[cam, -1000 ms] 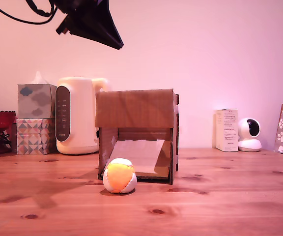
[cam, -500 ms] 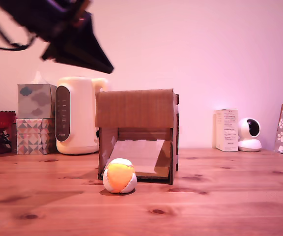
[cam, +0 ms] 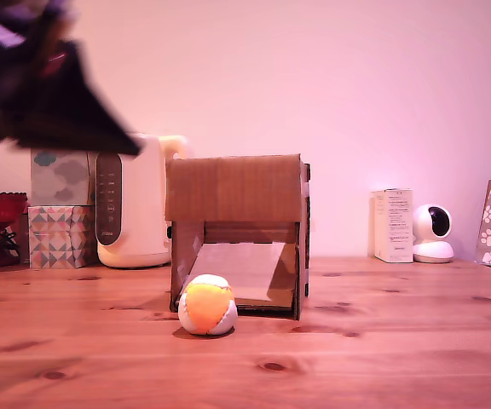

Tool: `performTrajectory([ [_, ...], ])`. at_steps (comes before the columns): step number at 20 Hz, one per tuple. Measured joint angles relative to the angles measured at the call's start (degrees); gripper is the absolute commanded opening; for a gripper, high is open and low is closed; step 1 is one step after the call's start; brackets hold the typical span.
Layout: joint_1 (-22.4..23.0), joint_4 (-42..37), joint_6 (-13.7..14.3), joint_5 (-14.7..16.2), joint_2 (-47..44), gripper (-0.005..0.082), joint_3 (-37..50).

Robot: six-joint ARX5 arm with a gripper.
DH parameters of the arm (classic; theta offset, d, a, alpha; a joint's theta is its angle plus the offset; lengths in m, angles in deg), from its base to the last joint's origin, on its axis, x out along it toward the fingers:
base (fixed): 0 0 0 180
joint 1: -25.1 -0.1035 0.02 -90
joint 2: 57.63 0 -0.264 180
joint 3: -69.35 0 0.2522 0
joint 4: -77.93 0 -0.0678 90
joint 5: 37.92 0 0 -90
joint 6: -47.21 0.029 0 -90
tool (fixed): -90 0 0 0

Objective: Drop the footbag into the cardboard dice tower

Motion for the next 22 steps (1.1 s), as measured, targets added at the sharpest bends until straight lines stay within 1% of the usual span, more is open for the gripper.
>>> performTrajectory([
  [2,0.0,0.8,-0.1,-0.4,1.6,-0.0014,1.8],
  [5,0.0,2.9,-0.1,-0.5,-0.5,-0.0014,1.8],
  [7,0.0,2.4,-0.1,-0.6,-1.5,-0.0014,1.8],
  [16,0.0,-2.1,-0.1,-0.6,-1.8,-0.0014,1.8],
  [18,0.1,-4.2,-0.1,-0.5,-2.4,-0.0014,1.8],
  [22,1.7,-10.5,-0.1,-0.6,-8.5,-0.0014,1.8],
])
